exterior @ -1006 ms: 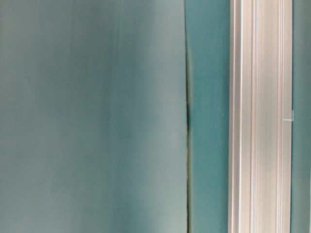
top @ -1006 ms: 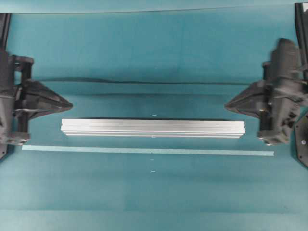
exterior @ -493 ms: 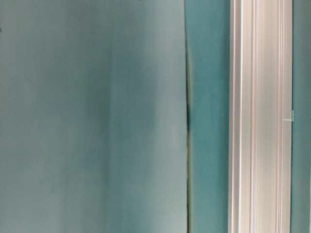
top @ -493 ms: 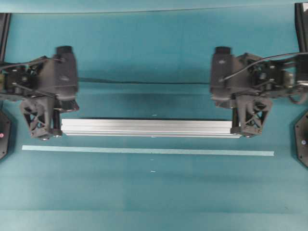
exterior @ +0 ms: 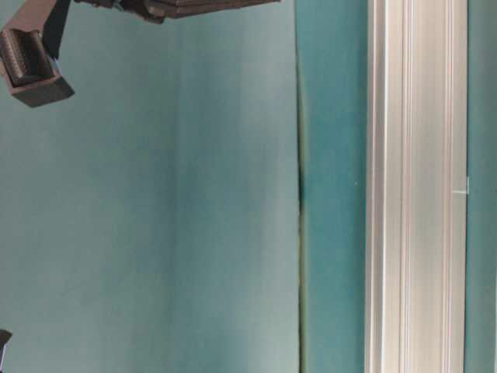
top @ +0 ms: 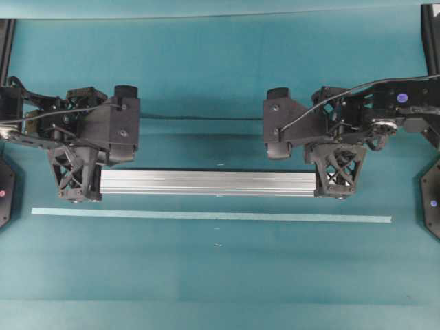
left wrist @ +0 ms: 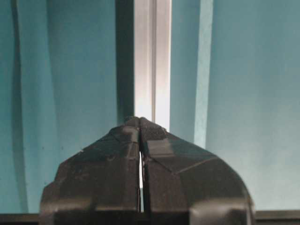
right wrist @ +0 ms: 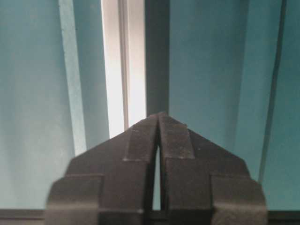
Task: Lift the metal rail with both hands and move it towards you.
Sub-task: 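Move both grippers down over the two ends of the silver rail, then close both grippers around the rail ends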
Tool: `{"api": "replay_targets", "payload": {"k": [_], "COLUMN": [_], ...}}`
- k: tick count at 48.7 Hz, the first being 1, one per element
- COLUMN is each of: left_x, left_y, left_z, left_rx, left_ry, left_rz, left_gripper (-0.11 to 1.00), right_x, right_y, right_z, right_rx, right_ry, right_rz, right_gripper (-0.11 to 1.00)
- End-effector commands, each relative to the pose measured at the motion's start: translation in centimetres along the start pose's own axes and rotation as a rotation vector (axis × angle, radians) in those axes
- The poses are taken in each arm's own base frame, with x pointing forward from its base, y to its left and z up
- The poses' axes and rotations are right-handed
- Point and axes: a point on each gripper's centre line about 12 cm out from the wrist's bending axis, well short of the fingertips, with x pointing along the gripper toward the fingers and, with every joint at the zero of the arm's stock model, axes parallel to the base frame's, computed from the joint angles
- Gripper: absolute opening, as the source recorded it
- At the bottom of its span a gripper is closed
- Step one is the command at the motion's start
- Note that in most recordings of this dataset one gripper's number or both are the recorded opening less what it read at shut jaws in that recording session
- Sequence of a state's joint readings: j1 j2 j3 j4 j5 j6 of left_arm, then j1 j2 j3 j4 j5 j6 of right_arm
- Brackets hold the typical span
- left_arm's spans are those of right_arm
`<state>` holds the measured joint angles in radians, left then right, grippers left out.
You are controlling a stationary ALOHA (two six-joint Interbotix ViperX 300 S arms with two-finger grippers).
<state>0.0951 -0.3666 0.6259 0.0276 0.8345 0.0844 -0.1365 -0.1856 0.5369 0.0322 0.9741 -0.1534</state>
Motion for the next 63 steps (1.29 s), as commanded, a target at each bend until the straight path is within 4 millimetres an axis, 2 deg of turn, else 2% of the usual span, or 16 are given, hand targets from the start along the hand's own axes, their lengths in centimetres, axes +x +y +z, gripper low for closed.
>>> {"api": "replay_targets", "payload": {"k": [1, 5, 8, 12, 16, 19, 22, 36, 47, 63], "left_x": [-0.4, -0.2, -0.1, 0.0, 0.4, 0.9, 1.3, 2.9, 4.9, 7.2], "left_y": [0.1, 0.0, 0.0, -0.1, -0.7, -1.0, -1.3, -1.6, -1.0, -0.7], "left_z": [0.3, 0.1, 0.0, -0.1, -0.4, -0.6, -0.8, -1.5, -2.7, -2.6], "left_rx": [0.000, -0.007, -0.015, -0.021, -0.004, 0.003, 0.009, -0.017, -0.036, -0.044], "left_ry": [-0.021, -0.014, -0.011, -0.008, -0.001, -0.005, -0.007, 0.007, 0.022, 0.027], "left_rz": [0.004, 0.003, 0.001, 0.000, -0.009, -0.013, -0.018, -0.023, -0.014, -0.010], "left_gripper": [0.03, 0.10, 0.22, 0.48, 0.73, 0.88, 0.98, 0.99, 0.99, 0.99], "right_x": [-0.1, 0.0, 0.1, 0.4, 0.7, 1.0, 1.2, 1.9, 3.3, 5.0], "right_y": [0.0, 0.0, 0.0, 0.1, 0.4, 0.6, 0.8, 1.0, 1.5, 1.9], "right_z": [0.3, 0.2, 0.1, -0.1, -0.3, -0.3, -0.2, -0.3, -1.1, -2.1], "right_rx": [-0.001, 0.002, 0.003, 0.014, -0.002, -0.007, -0.010, 0.011, 0.030, 0.036], "right_ry": [-0.011, -0.006, -0.002, 0.004, -0.003, -0.018, -0.036, -0.051, -0.057, -0.052], "right_rz": [0.001, 0.002, 0.002, 0.003, -0.002, -0.002, -0.003, -0.002, 0.001, 0.008], "right_gripper": [0.11, 0.26, 0.41, 0.68, 0.89, 0.98, 1.00, 1.00, 1.00, 1.00]}}
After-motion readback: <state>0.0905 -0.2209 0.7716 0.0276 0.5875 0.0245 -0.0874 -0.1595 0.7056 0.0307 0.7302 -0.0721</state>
